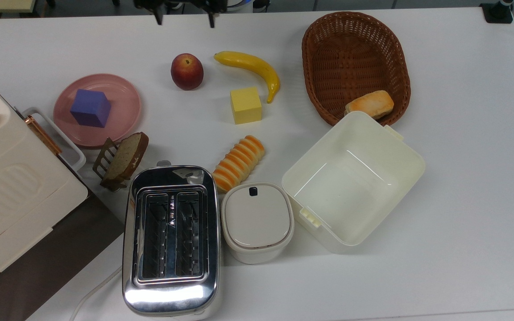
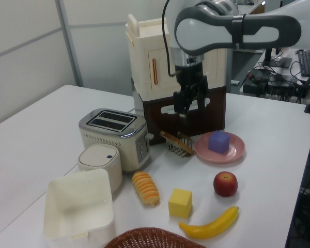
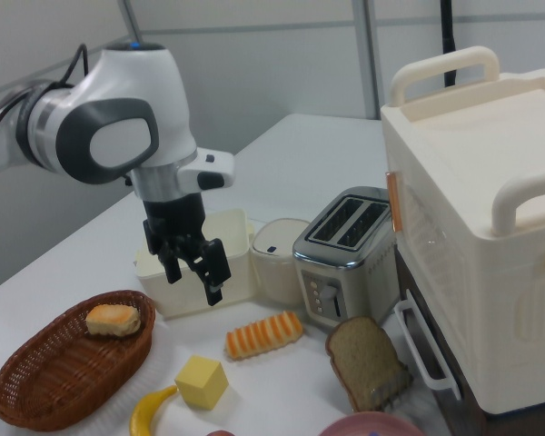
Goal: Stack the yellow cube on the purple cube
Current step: 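Move the open gripper over the yellow cube, then lower the gripper around the yellow cube and close it, then lift the yellow cube off the table, then carry the yellow cube over the purple cube on the pink plate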
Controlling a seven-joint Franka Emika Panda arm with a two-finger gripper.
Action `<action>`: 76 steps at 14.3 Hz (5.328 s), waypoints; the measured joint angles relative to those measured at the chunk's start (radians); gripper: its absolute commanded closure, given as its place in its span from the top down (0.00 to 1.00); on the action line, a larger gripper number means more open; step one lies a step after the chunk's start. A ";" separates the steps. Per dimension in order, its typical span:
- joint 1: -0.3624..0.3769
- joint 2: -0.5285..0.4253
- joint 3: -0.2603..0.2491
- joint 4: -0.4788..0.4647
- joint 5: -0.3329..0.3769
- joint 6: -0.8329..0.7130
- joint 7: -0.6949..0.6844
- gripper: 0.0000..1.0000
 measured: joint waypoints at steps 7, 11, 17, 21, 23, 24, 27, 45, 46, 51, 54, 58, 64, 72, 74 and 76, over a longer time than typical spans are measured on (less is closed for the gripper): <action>0.000 -0.049 0.086 -0.252 0.000 0.283 0.005 1.00; 0.006 -0.081 0.116 -0.393 -0.001 0.426 0.026 1.00; 0.043 -0.097 0.117 -0.503 -0.013 0.533 0.027 1.00; 0.086 -0.031 0.117 -0.530 -0.102 0.610 0.102 1.00; 0.097 0.008 0.118 -0.531 -0.145 0.627 0.143 1.00; 0.098 0.019 0.117 -0.531 -0.153 0.636 0.152 1.00; 0.102 0.037 0.117 -0.530 -0.170 0.644 0.166 1.00; 0.118 0.111 0.118 -0.530 -0.252 0.698 0.215 0.17; 0.118 0.111 0.118 -0.528 -0.254 0.698 0.236 0.17; 0.118 0.110 0.118 -0.525 -0.256 0.699 0.259 0.17; 0.117 0.109 0.117 -0.524 -0.256 0.699 0.266 0.17; 0.075 0.051 0.116 -0.499 -0.258 0.685 0.303 0.17; -0.111 -0.023 0.123 -0.394 -0.260 0.536 0.297 0.17; -0.266 -0.014 0.101 -0.377 -0.260 0.534 0.233 0.17; -0.269 -0.014 0.076 -0.371 -0.260 0.534 0.227 0.17; -0.273 -0.009 0.050 -0.358 -0.260 0.534 0.210 0.17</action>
